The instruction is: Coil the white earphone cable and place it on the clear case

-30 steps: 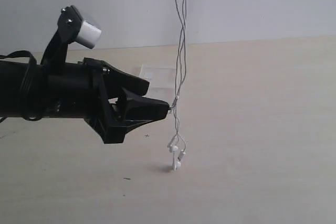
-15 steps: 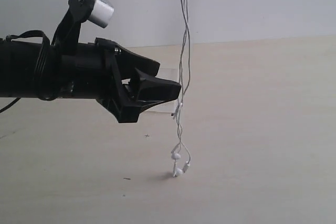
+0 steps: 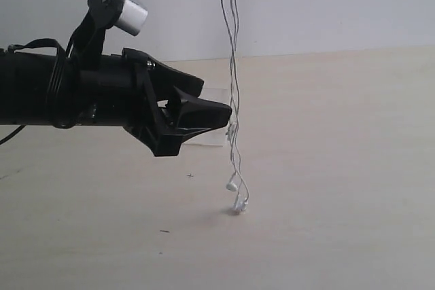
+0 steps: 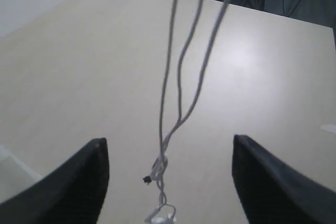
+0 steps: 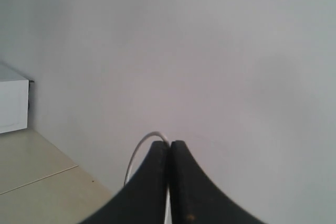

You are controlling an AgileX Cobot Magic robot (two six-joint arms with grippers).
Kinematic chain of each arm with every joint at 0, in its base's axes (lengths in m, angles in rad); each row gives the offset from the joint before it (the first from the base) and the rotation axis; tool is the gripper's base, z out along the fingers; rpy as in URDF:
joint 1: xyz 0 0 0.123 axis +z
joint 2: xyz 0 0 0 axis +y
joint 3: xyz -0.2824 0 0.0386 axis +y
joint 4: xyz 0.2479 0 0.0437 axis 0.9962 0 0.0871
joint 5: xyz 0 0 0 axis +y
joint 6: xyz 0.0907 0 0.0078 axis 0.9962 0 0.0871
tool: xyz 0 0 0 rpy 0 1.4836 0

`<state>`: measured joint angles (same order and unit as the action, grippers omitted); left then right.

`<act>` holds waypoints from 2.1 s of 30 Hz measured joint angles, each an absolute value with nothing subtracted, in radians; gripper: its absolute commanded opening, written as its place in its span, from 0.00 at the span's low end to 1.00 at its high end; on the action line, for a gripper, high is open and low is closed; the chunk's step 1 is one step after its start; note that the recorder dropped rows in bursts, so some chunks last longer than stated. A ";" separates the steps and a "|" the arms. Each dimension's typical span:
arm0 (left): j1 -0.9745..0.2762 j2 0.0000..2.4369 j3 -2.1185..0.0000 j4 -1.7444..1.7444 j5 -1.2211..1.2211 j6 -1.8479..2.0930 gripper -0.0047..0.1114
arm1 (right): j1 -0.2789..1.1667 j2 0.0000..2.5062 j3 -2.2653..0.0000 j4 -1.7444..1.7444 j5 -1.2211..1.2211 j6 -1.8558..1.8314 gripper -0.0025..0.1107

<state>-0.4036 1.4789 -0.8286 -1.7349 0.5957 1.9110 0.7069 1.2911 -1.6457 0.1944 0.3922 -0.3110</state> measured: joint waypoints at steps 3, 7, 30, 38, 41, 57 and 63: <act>-0.404 1.492 -0.850 -1.735 0.596 1.911 0.61 | 0.707 1.313 -1.669 0.201 0.392 -0.311 0.02; -0.404 1.526 -0.871 -1.735 0.596 1.909 0.61 | 0.707 1.326 -1.712 0.207 0.406 -0.311 0.02; -0.404 1.569 -0.929 -1.735 0.581 1.907 0.25 | 0.707 1.351 -1.745 0.208 0.421 -0.311 0.02; -0.404 1.613 -0.958 -1.735 0.625 1.903 0.04 | 0.707 1.351 -1.745 0.208 0.424 -0.311 0.02; -0.404 1.626 -0.962 -1.737 0.640 1.898 0.04 | 0.707 1.351 -1.745 0.208 0.437 -0.311 0.02; -0.404 1.632 -1.045 -1.737 0.589 1.885 0.04 | 0.707 1.221 -1.745 0.230 0.675 -0.320 0.02; -0.404 1.632 -1.085 -1.737 0.579 1.857 0.04 | 0.707 1.145 -1.746 0.266 0.896 -0.322 0.02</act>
